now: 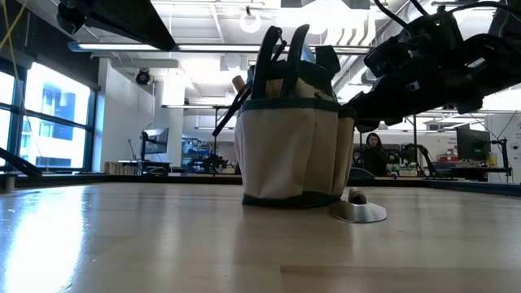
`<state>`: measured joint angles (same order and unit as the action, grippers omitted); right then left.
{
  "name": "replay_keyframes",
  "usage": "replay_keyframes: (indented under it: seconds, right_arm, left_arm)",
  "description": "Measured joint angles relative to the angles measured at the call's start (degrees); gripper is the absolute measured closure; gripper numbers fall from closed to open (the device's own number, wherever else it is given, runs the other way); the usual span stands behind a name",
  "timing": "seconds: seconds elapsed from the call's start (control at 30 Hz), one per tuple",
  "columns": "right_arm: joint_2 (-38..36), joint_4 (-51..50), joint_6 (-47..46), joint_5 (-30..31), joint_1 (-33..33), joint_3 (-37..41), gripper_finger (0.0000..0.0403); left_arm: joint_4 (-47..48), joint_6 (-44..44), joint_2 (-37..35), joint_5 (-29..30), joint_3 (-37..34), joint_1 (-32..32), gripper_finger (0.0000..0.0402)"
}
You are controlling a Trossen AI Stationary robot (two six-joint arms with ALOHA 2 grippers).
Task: Pick & Place Garden tools in Gardening bag
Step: Put the right brown trowel into the green gardening bag
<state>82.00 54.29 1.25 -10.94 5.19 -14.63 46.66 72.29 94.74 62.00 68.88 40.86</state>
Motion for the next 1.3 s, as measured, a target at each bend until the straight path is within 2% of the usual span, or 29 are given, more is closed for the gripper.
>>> replay_keyframes:
  seconds: [0.77,1.3]
  right_arm:
    - [-0.02,4.29,0.51,0.09,-0.13,-0.02,0.0271]
    - [-0.04,1.42,6.54,3.54,-4.59,-3.60,0.0271]
  left_arm:
    - [-0.03,0.00,0.00,-0.02,0.00,0.00,0.0402]
    - [-0.40,0.17,0.00,0.42,0.00,0.00,0.0402]
